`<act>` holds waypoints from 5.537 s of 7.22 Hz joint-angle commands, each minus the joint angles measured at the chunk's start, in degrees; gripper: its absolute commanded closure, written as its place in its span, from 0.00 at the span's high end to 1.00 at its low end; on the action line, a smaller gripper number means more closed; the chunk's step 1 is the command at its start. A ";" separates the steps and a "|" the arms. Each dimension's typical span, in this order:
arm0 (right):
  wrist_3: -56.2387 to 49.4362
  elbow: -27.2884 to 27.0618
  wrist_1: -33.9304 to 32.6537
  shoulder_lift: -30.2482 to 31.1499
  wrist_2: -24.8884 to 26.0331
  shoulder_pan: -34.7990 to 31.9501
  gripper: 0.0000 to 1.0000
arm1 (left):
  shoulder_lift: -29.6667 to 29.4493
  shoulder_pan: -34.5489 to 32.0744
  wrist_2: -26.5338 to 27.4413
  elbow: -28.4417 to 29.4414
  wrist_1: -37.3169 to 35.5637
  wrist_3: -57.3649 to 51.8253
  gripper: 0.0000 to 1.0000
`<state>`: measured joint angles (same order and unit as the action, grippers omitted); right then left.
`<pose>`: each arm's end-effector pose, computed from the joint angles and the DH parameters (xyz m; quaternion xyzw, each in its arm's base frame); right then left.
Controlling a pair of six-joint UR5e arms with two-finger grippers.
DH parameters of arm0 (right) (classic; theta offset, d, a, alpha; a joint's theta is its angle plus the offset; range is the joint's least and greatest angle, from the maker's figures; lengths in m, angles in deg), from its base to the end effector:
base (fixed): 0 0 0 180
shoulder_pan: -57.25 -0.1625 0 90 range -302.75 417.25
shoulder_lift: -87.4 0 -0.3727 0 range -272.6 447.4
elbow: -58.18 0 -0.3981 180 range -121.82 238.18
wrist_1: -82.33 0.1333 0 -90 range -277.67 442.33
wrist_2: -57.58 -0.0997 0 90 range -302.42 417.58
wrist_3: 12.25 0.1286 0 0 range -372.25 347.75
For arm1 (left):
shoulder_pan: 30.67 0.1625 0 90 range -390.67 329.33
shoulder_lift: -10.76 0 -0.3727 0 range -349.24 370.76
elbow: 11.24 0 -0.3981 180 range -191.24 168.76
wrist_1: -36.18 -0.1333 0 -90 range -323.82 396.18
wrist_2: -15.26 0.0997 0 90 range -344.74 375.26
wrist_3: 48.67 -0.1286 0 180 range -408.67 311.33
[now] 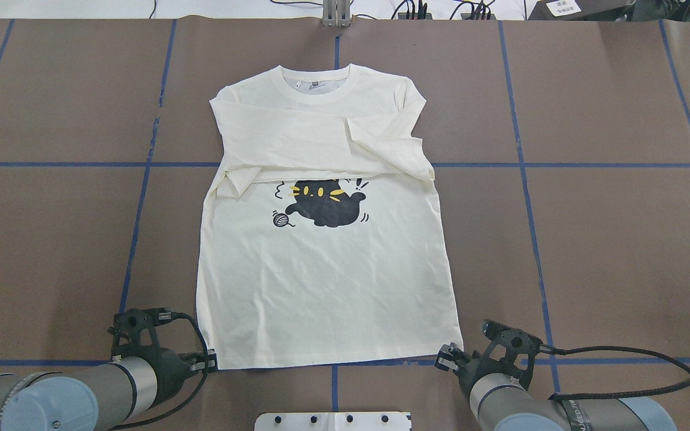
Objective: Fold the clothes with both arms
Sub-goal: 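Lower both grippers onto the hem corners and close them, then lift the hem with both grippers and fold it toward the collar, then release the hem at the collar and raise both grippers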
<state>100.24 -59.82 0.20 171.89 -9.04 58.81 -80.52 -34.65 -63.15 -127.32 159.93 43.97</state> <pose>-0.5254 -0.1701 0.3364 0.1133 -0.3779 0.2368 0.8879 0.5081 -0.1949 0.3257 0.0929 0.5047 -0.1007 0.8523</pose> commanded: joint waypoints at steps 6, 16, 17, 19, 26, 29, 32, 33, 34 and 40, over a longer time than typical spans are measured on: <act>-0.87 -1.26 -0.05 -0.47 -0.35 -1.64 0.00 | -0.13 0.11 -0.08 0.06 0.00 0.00 0.00; -3.77 -38.18 -33.41 -3.69 -10.95 -2.76 0.00 | -4.60 -8.39 -18.94 -35.89 -34.01 -2.87 0.00; -6.20 -36.27 -35.97 -8.94 -12.63 -6.61 0.00 | -6.88 -13.29 -19.50 -34.24 -34.62 -11.51 0.00; -13.23 -25.85 -38.72 -20.63 -17.20 -18.27 0.00 | -13.54 -24.96 -21.95 -26.18 -37.25 -22.01 0.00; -28.90 23.26 -8.01 -34.80 -27.33 -42.77 0.00 | -27.38 -41.20 -21.11 12.38 -25.30 -35.33 0.00; -29.26 38.62 3.72 -37.56 -26.98 -42.78 0.00 | -28.34 -40.76 -20.64 27.01 -11.11 -35.33 0.00; -29.26 38.72 3.73 -37.65 -26.98 -42.08 0.00 | -28.17 -38.83 -20.56 28.18 -9.84 -35.16 0.00; -29.34 38.72 3.73 -37.56 -26.89 -42.07 0.03 | -28.08 -38.65 -20.64 28.27 -9.76 -35.16 0.05; -30.74 38.72 3.73 -37.64 -26.63 -41.81 0.99 | -27.39 -38.56 -20.56 28.01 -9.32 -35.33 0.87; -44.99 30.20 3.47 -33.69 -32.69 -43.92 1.00 | -15.38 -35.51 -26.71 9.69 -6.24 -36.76 1.00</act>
<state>55.89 -28.40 3.65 137.50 -41.30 15.01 -100.07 -72.30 -89.82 -112.01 153.60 4.87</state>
